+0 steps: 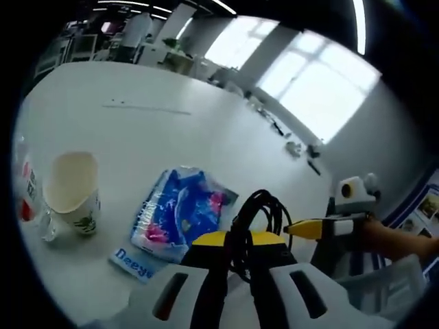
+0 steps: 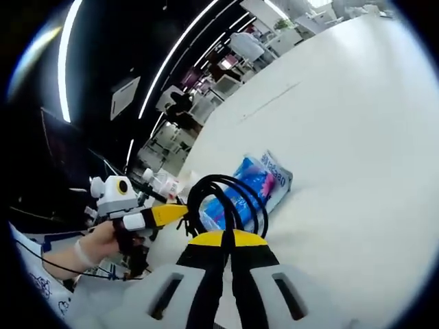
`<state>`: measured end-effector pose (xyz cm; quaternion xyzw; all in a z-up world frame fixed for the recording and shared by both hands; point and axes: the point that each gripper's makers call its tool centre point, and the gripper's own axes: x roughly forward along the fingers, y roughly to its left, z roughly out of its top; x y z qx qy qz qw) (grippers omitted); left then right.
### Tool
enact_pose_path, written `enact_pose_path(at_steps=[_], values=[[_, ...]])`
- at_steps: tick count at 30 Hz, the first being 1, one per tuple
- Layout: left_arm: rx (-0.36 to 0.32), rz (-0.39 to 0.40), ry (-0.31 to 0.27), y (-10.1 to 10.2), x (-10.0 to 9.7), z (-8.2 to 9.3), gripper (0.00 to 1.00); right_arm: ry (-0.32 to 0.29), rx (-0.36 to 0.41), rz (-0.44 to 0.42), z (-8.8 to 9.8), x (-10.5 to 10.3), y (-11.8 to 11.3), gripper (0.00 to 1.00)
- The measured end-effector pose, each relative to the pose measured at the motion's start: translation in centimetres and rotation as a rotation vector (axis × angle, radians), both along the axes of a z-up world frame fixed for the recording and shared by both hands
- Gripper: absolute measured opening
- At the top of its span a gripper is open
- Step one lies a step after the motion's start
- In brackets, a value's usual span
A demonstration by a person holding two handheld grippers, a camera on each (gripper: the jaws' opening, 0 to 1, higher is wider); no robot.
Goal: Arrange the tabletop items into an orderly group along one side of the table until the central work area is clear of visible clutter.
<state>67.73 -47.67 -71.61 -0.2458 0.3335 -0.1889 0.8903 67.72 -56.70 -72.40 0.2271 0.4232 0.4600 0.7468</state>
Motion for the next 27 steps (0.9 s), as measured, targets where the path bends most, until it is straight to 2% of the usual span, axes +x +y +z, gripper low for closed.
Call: enact_pose_path(at_steps=[13,27], values=[[-0.049,-0.088,0.008,-5.3,1.1,-0.5,0.05,0.007,-0.020,-0.112,-0.3,0.4,-5.3,0.00],[-0.036,-0.178,0.000,-8.8,2.5,-0.5,0.05,0.005,-0.034,-0.188,-0.1,0.9,-8.3,0.00]])
